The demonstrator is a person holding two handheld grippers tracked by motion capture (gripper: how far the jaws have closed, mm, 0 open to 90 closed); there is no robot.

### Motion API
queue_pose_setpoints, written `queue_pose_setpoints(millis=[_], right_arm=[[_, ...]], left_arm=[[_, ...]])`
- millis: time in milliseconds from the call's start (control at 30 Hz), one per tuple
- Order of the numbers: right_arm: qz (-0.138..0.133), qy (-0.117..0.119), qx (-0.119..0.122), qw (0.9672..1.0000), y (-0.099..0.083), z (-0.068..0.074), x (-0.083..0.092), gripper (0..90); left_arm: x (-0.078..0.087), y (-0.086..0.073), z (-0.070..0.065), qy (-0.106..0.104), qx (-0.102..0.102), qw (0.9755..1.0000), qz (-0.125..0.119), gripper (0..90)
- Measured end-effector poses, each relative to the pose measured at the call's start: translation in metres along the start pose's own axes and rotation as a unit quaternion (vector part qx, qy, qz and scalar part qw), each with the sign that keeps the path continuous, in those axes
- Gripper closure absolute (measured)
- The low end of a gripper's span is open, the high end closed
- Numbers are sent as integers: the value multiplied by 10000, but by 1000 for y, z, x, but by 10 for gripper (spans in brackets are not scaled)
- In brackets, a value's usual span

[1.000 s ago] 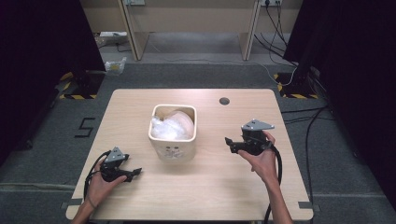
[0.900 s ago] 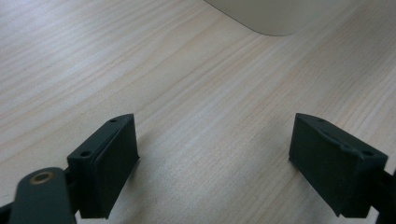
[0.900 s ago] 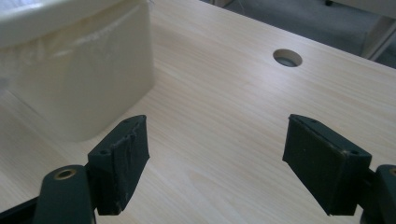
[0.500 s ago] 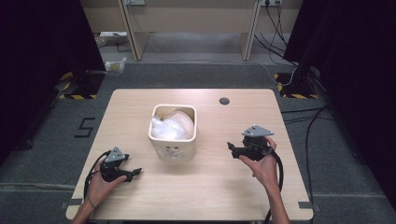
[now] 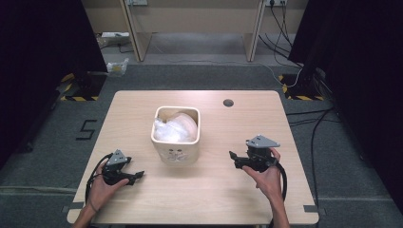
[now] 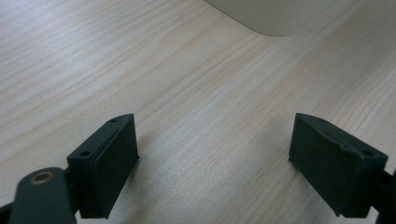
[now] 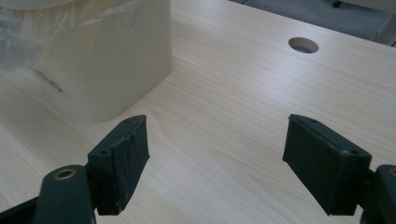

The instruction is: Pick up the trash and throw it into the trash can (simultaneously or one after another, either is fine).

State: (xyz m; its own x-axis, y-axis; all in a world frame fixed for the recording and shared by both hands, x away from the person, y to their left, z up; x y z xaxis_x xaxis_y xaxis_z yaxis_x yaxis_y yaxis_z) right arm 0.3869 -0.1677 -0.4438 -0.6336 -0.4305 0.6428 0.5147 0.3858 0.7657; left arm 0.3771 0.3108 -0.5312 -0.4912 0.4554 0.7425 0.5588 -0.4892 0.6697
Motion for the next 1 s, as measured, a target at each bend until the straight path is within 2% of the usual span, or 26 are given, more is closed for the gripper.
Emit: queue_pose_setpoints(millis=[167,433,1000], right_arm=[[53,122,-6,9999,-5,4,-4,222],[130,150,13,9998,-12,8,-4,220],[420,177,6,9990,-30,16,-14,217]], left_arm=[[0,0,0,1,0,10000,0,145],[0,0,0,1,0,10000,0,145],[0,0,0,-2,-1,10000,0,145]])
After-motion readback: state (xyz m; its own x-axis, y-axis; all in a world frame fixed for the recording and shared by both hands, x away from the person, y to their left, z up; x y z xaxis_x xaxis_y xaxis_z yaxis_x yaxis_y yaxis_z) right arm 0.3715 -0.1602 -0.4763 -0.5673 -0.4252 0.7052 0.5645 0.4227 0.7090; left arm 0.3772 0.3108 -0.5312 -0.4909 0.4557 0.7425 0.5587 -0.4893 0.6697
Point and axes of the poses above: each handheld gripper's, and its own axes: x roughly backward along the jaws, y roughly out of its top, z roughly to its left, the point moved 1 cm from there along -x, roughly forward along the jaws, and after that the axes turned 6 degrees about z, right-handed, at the moved point
